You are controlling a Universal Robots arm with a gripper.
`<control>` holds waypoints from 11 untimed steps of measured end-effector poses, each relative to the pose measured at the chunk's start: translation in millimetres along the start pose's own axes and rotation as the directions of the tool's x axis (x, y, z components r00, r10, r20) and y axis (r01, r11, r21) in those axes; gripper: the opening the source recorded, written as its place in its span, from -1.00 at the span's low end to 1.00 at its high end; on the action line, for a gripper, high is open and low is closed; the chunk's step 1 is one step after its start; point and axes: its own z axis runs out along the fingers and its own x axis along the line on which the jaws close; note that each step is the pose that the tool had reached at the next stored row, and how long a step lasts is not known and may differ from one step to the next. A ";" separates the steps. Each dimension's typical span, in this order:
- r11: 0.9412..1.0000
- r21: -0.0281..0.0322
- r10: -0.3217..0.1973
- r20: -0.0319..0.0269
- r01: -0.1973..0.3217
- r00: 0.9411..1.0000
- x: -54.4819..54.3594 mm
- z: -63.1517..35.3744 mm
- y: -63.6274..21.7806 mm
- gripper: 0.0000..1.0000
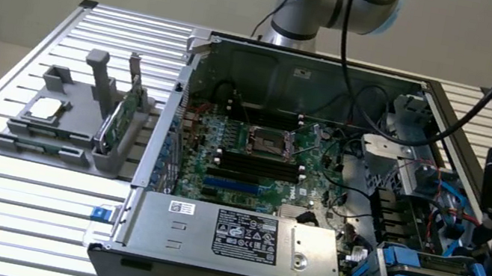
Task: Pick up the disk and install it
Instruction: 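Insert the first disk wire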
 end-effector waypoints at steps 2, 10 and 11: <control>0.999 -0.001 0.035 0.000 -0.035 0.999 0.0 0.2 0.0 -0.46; 0.984 -0.008 0.179 -0.002 -0.179 0.984 0.0 0.4 0.0 -0.46; 0.980 -0.008 0.196 -0.002 -0.196 0.981 0.0 0.4 0.0 -0.46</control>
